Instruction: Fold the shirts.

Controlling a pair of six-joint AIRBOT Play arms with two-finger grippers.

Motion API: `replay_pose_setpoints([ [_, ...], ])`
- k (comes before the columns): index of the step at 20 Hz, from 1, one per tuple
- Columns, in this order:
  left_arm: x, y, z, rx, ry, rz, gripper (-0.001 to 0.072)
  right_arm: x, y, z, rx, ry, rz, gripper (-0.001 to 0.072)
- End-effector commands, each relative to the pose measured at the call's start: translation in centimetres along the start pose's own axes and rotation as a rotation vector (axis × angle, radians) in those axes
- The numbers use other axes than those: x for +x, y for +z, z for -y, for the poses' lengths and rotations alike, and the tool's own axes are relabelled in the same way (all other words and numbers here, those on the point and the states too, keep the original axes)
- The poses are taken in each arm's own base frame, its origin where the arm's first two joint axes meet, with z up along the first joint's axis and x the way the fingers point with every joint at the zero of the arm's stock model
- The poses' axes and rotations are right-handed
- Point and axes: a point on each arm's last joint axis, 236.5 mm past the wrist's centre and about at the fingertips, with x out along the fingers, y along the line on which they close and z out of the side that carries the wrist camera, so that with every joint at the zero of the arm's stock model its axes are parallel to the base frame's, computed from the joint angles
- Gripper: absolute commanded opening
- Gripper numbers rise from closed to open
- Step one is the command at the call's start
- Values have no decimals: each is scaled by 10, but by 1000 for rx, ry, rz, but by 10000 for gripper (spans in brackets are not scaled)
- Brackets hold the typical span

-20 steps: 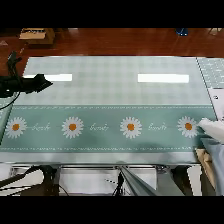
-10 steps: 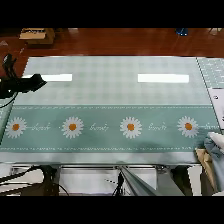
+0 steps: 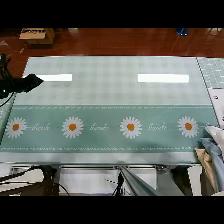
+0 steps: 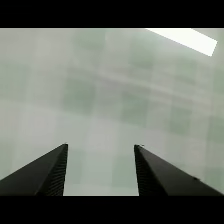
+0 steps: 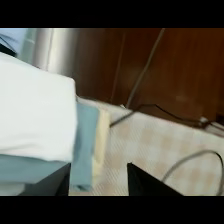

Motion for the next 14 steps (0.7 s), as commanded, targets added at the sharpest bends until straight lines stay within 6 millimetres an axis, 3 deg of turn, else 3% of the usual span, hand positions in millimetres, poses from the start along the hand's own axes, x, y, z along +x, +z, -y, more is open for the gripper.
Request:
replay_pose_setpoints([
  [1,-11,9,28,143,-71,-26,498,-30,59,-99,-138,385,281,435],
  [3,-21,27,63,235,-121,-10,499,-74,73,-171,-256,610,412,435],
  [5,-28,40,100,331,-152,5,499,-108,59,-233,-427,742,449,435],
  [6,-28,35,116,362,-147,-27,499,-119,47,-262,-505,794,437,435],
  [7,-27,22,128,382,-128,-91,501,-129,34,-291,-576,844,420,438],
  [8,-25,1,136,409,-90,-180,537,-139,18,-322,-654,888,403,490],
  [11,-21,-54,146,505,86,-375,630,-154,-37,-401,-856,966,323,593],
  [12,-21,-65,152,533,125,-398,720,-155,-58,-420,-926,974,298,593],
  [14,-20,-79,165,600,174,-416,719,-151,-90,-442,-1016,962,245,593],
])
